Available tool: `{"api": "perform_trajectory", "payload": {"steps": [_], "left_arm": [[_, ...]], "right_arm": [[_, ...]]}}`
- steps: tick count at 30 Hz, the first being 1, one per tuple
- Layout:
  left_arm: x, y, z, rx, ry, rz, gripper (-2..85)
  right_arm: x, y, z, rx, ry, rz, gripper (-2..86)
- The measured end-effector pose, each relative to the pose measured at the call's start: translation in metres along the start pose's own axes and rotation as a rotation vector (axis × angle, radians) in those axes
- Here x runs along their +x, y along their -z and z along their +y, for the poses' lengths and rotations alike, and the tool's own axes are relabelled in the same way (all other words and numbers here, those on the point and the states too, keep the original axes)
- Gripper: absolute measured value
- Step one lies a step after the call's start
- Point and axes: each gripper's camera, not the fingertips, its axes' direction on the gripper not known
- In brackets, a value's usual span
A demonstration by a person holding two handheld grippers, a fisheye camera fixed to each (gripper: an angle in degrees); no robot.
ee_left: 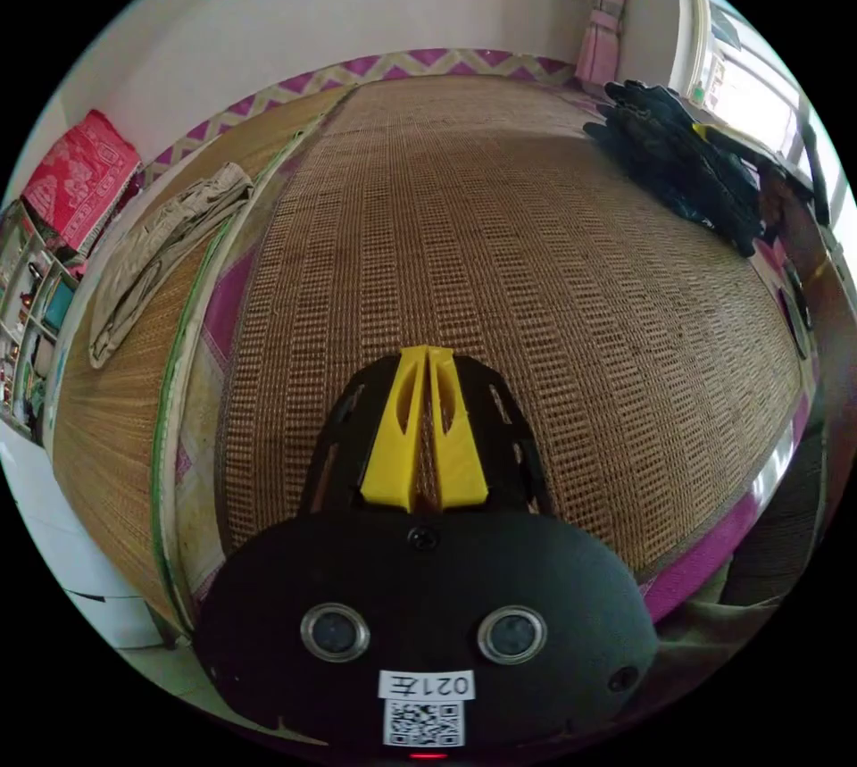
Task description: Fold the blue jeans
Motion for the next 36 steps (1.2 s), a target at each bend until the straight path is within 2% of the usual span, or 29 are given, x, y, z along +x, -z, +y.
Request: {"api": "perform_trajectory", "payload": {"steps": [3, 8, 11, 18, 22, 25, 28, 30, 31, 33, 35, 36], "left_arm": [[0.004, 0.003, 0.001, 0.001, -0.001, -0.003, -1.0], [0.009, 0.009, 0.001, 0.002, -0.004, -0.012, -1.0], [0.012, 0.013, 0.001, 0.002, -0.005, -0.014, -1.0], [0.008, 0.026, -0.001, 0.006, 0.009, 0.024, -1.0], [-0.008, 0.052, 0.004, 0.105, 0.045, 0.077, -0.9], [-0.021, 0.084, 0.017, 0.177, 0.054, 0.045, -1.0], [-0.042, 0.113, 0.039, 0.206, 0.083, 0.032, -1.0], [-0.060, 0.129, 0.058, 0.203, 0.109, 0.037, -0.9], [-0.065, 0.133, 0.064, 0.201, 0.116, 0.035, -0.9], [-0.081, 0.144, 0.082, 0.180, 0.124, 0.000, -0.9], [-0.091, 0.152, 0.096, 0.169, 0.132, -0.038, -0.9], [-0.099, 0.155, 0.102, 0.162, 0.139, -0.049, -0.9]], "right_arm": [[-0.010, -0.034, -0.035, -0.052, 0.099, 0.028, 12.5], [-0.020, -0.078, -0.063, -0.119, 0.137, 0.004, 12.8], [-0.019, -0.080, -0.072, -0.106, 0.115, 0.014, 7.6], [0.060, -0.009, -0.114, -0.042, -0.159, -0.165, 4.8], [0.052, 0.063, -0.147, 0.019, -0.099, -0.264, 4.1], [-0.018, 0.107, -0.170, 0.012, -0.001, -0.335, 3.5], [-0.141, 0.106, -0.169, -0.059, 0.097, -0.474, 2.3], [-0.275, 0.087, -0.142, -0.116, 0.238, -0.452, 2.3], [-0.309, 0.081, -0.131, -0.125, 0.273, -0.443, 2.2], [-0.414, 0.061, -0.094, -0.182, 0.340, -0.516, 2.5], [-0.454, 0.051, -0.083, -0.237, 0.316, -0.570, 3.3], [-0.463, 0.060, -0.082, -0.167, 0.302, -0.542, 3.9]]}}
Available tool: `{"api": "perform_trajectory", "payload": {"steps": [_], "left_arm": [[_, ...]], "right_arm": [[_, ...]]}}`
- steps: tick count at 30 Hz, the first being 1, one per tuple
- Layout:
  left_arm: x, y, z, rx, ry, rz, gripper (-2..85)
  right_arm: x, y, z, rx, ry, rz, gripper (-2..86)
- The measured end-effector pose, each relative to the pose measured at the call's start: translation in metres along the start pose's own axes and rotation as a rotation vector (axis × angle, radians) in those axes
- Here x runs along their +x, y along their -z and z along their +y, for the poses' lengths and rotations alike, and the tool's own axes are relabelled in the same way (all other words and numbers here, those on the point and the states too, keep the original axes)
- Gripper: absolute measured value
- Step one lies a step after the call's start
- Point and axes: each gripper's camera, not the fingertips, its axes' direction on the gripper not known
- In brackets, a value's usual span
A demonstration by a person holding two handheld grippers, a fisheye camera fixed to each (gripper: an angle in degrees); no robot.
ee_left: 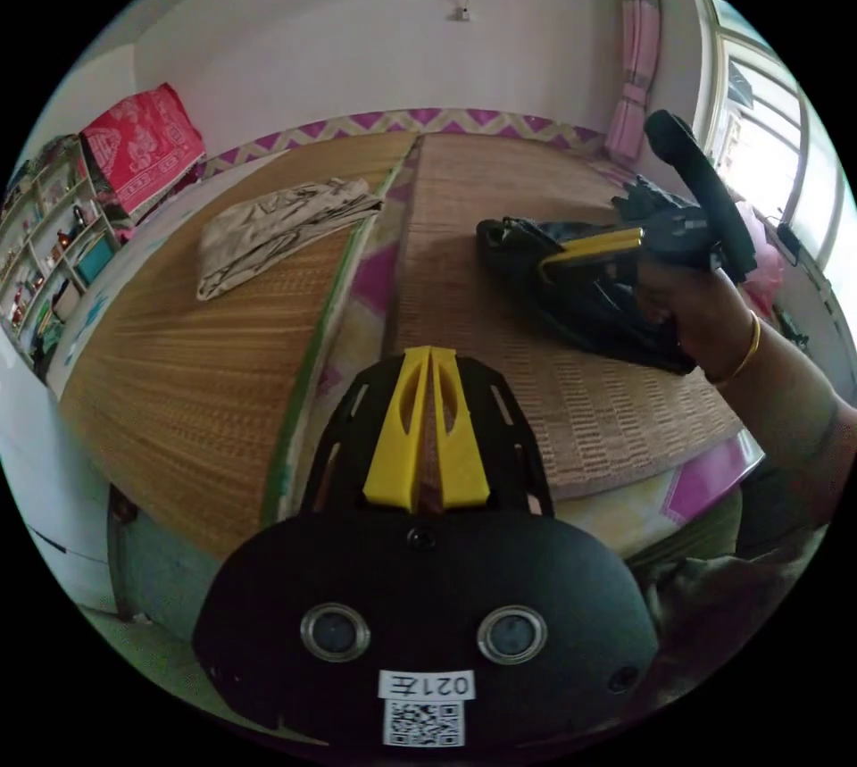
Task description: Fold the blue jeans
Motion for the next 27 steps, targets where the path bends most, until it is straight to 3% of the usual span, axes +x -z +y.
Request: {"api": "perform_trajectory", "payload": {"steps": [2, 5, 9, 19, 23, 27], "left_arm": [[-0.011, 0.004, 0.005, -0.004, 0.021, 0.006, -0.9], [-0.021, 0.002, 0.006, -0.015, 0.049, 0.048, -1.0], [-0.023, -0.001, 0.005, -0.002, 0.082, 0.097, -1.0], [-0.006, -0.008, -0.011, 0.005, 0.091, 0.131, -1.0], [0.008, -0.011, -0.018, 0.007, 0.062, 0.134, -0.9], [0.032, -0.019, -0.030, 0.014, 0.025, 0.161, -0.9]], "right_arm": [[-0.011, 0.003, -0.002, 0.034, -0.010, 0.033, 4.5], [-0.018, -0.022, 0.009, -0.056, -0.005, -0.070, 6.0], [0.014, 0.002, 0.057, 0.072, -0.108, -0.110, 7.5], [0.062, -0.017, 0.115, 0.084, -0.141, -0.111, 4.3], [0.210, 0.071, 0.198, 0.319, -0.419, -0.397, 3.5], [0.371, 0.205, 0.351, 0.564, -0.623, -0.414, 4.7]]}}
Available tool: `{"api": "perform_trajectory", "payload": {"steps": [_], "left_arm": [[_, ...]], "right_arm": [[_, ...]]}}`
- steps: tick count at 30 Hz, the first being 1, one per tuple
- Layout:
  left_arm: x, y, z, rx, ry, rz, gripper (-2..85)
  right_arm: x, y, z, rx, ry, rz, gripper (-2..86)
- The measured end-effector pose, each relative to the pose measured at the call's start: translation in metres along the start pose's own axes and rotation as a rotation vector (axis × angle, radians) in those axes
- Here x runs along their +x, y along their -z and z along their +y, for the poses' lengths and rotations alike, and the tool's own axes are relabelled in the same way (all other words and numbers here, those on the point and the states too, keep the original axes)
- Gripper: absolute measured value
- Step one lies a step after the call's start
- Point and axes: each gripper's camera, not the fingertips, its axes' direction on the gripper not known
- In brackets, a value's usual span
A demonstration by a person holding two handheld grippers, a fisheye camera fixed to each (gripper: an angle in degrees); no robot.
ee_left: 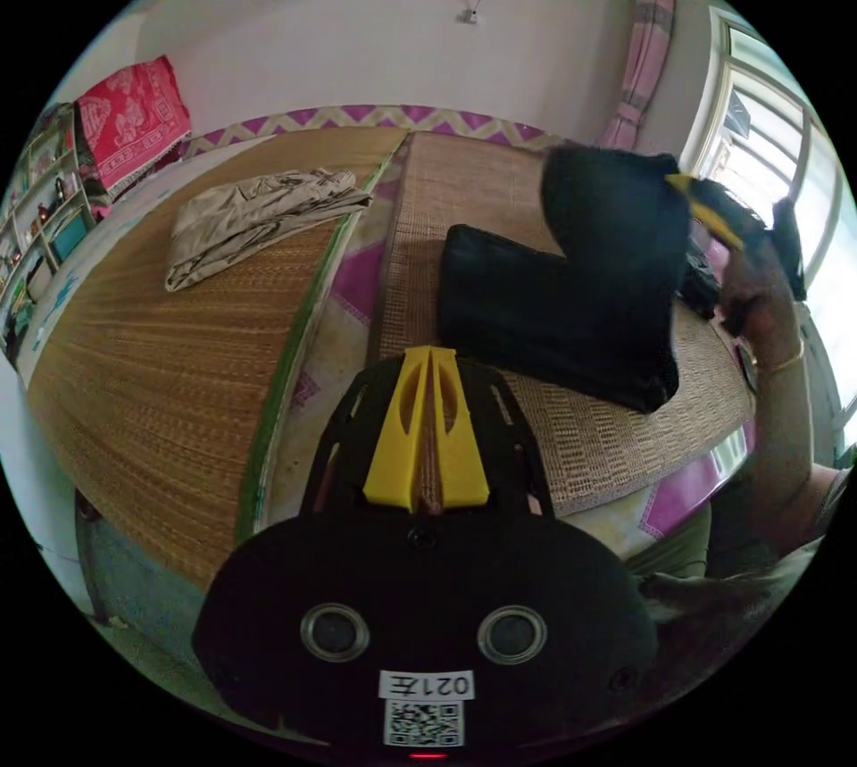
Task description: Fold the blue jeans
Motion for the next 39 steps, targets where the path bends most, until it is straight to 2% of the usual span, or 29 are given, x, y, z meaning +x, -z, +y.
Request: {"api": "perform_trajectory", "payload": {"steps": [1, 3, 6, 10, 12, 14, 18, 21, 32, 37, 39], "left_arm": [[0.004, -0.002, -0.002, 0.002, -0.007, 0.007, -0.9], [0.026, -0.012, -0.010, 0.007, -0.047, 0.042, -0.9], [0.062, -0.027, -0.020, 0.007, -0.114, 0.097, -0.9], [0.110, -0.048, -0.027, 0.008, -0.199, 0.179, -0.8], [0.141, -0.064, -0.032, -0.024, -0.255, 0.241, -0.4], [0.165, -0.074, -0.037, -0.044, -0.315, 0.280, 0.5], [0.239, -0.093, -0.048, -0.068, -0.564, 0.292, 9.1], [0.278, -0.118, -0.058, -0.118, -0.634, 0.228, 11.4], [0.310, -0.155, -0.107, -0.151, -0.644, 0.141, 10.2], [0.303, -0.152, -0.141, -0.163, -0.650, 0.099, 9.0], [0.284, -0.147, -0.160, -0.146, -0.591, 0.130, 7.5]], "right_arm": [[0.017, 0.034, -0.001, 0.040, -0.021, 0.013, 4.8], [0.089, 0.160, 0.012, 0.155, -0.117, 0.090, 4.8], [0.188, 0.268, 0.065, 0.186, -0.279, 0.231, 4.9], [0.330, 0.317, 0.159, 0.089, -0.556, 0.288, 4.9], [0.402, 0.336, 0.223, 0.114, -0.740, 0.179, 4.8], [0.425, 0.354, 0.240, 0.164, -0.772, 0.073, 4.8], [0.435, 0.389, 0.225, 0.165, -0.685, 0.054, 4.8], [0.449, 0.409, 0.220, 0.145, -0.648, 0.084, 4.8], [0.507, 0.451, 0.275, 0.166, -0.631, 0.057, 4.9], [0.519, 0.465, 0.286, 0.188, -0.625, 0.035, 4.9], [0.520, 0.470, 0.286, 0.183, -0.616, 0.051, 5.0]]}}
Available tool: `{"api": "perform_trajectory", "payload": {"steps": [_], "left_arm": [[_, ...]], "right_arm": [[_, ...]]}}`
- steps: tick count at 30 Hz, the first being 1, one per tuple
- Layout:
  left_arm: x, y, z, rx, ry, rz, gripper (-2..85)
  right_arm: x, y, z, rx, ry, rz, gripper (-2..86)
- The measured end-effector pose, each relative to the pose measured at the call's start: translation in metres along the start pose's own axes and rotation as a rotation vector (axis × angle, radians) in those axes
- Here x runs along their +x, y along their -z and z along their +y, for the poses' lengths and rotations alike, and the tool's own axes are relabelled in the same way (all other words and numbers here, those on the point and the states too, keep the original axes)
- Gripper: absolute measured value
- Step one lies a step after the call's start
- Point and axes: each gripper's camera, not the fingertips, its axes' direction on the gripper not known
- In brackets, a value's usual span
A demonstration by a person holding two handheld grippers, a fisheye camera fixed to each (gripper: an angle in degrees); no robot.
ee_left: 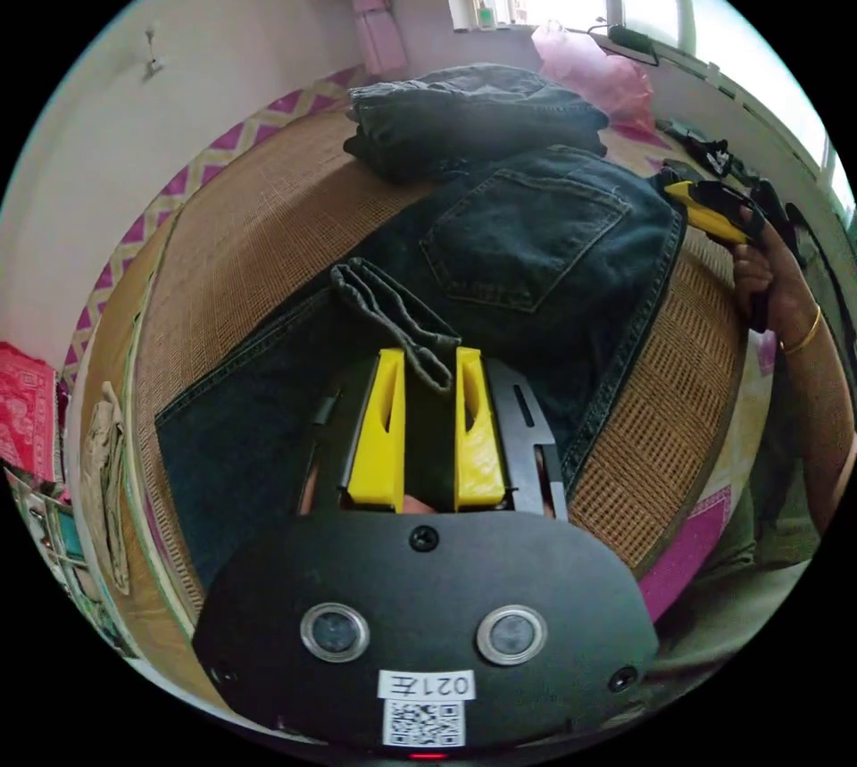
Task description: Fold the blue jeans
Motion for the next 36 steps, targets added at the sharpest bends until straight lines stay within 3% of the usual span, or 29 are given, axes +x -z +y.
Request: {"api": "perform_trajectory", "payload": {"steps": [6, 12, 17, 20, 23, 28, 30, 34, 36], "left_arm": [[-0.153, 0.089, 0.033, 0.303, 0.348, 0.287, 6.2], [-0.353, 0.231, 0.140, 0.516, 0.620, 0.127, 6.0], [-0.495, 0.301, 0.260, 0.525, 0.903, -0.107, 5.9], [-0.570, 0.283, 0.317, 0.372, 1.058, -0.036, 5.9], [-0.603, 0.256, 0.338, 0.250, 1.080, -0.014, 6.0], [-0.628, 0.246, 0.354, 0.256, 1.127, 0.076, 6.3], [-0.638, 0.255, 0.375, 0.359, 1.186, 0.153, 6.1], [-0.640, 0.286, 0.423, 0.515, 1.349, 0.117, 0.9], [-0.632, 0.308, 0.417, 0.557, 1.208, 0.164, 1.8]], "right_arm": [[0.002, 0.008, -0.001, -0.002, 0.002, 0.016, 5.0], [-0.004, 0.007, -0.004, -0.006, 0.000, 0.032, 4.9], [-0.014, 0.000, -0.006, -0.007, -0.009, 0.045, 4.9], [-0.023, -0.007, -0.012, -0.021, -0.030, 0.032, 4.9], [-0.033, -0.020, -0.023, -0.051, -0.080, 0.022, 4.8], [-0.075, -0.045, -0.049, -0.119, -0.027, 0.056, 4.8], [-0.074, -0.065, -0.051, -0.168, -0.051, 0.098, 5.1], [-0.098, -0.061, -0.035, -0.114, -0.028, 0.110, 5.9], [-0.149, -0.043, -0.018, -0.015, 0.111, 0.151, 5.5]]}}
